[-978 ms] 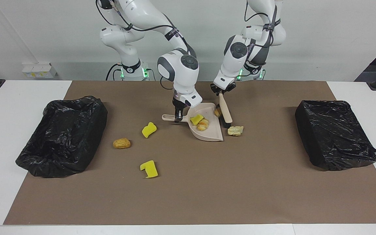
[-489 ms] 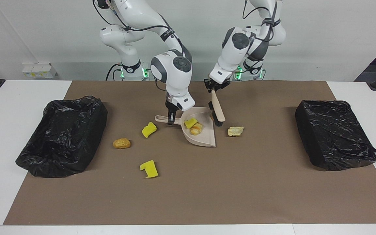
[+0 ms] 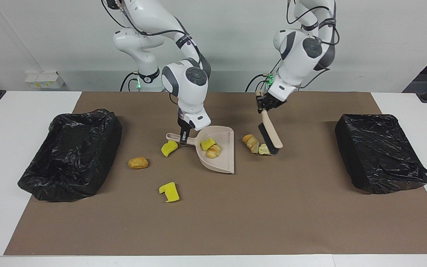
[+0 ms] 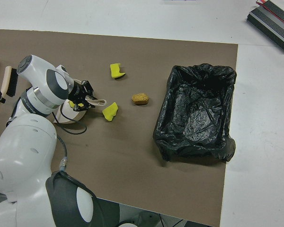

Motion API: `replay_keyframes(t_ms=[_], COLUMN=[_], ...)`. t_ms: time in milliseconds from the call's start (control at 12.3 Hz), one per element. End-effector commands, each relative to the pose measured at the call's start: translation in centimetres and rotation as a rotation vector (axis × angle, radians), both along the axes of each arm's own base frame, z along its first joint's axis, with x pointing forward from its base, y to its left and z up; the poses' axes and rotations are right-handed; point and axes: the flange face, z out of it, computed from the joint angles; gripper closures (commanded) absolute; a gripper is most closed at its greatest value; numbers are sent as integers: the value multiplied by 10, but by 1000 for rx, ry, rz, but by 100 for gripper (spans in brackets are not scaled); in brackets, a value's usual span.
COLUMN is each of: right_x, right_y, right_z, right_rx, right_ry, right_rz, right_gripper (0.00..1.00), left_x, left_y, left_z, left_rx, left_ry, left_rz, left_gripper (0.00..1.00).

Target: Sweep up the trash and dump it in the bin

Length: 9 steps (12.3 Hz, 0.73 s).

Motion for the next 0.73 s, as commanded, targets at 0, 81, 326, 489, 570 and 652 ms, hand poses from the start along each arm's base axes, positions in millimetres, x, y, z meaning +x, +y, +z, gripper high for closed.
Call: replay_keyframes(t_ms=[0, 81, 326, 489, 570, 652], right_x=[-12, -15, -16, -21, -19, -15], right_y=[14, 22, 29, 43, 48, 51], right_z=[-8, -15, -23, -39, -40, -38], right_rx=[-41, -59, -55, -44, -33, -25], right_ry=[-14, -13, -4, -10, -22, -30], right_rz=[45, 76, 84, 59, 47, 45], right_gripper=[100, 100, 100, 100, 100, 100], left_x=[5, -3, -29, -59, -71, -78], left_y=[5, 2, -29, -67, -90, -105], left_z=[-17, -29, -38, -47, -49, -47], left_rx=[28, 35, 48, 71, 50, 17], left_ry=[3, 27, 48, 42, 25, 32], left_rz=[-25, -25, -42, -68, -71, -45], left_gripper=[100, 100, 100, 100, 100, 100])
